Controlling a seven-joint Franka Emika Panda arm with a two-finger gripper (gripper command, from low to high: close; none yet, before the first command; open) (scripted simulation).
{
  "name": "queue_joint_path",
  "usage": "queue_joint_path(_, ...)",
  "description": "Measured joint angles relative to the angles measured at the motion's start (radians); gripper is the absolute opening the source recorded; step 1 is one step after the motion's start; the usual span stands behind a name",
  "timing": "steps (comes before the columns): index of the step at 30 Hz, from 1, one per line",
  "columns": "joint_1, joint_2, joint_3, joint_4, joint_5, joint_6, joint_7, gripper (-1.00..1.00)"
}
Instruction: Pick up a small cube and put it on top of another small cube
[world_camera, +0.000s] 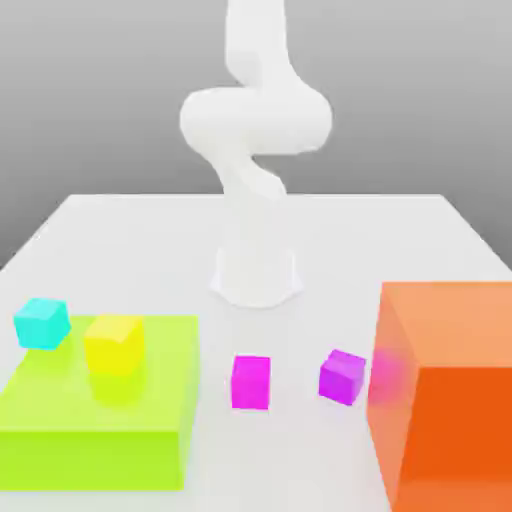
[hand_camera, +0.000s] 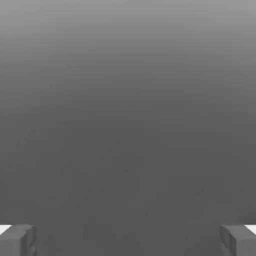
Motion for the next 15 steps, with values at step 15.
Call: queue_joint_path(15,0.209,0.521,-0.046,-0.395,0.066,0.301,-0.345,0.0)
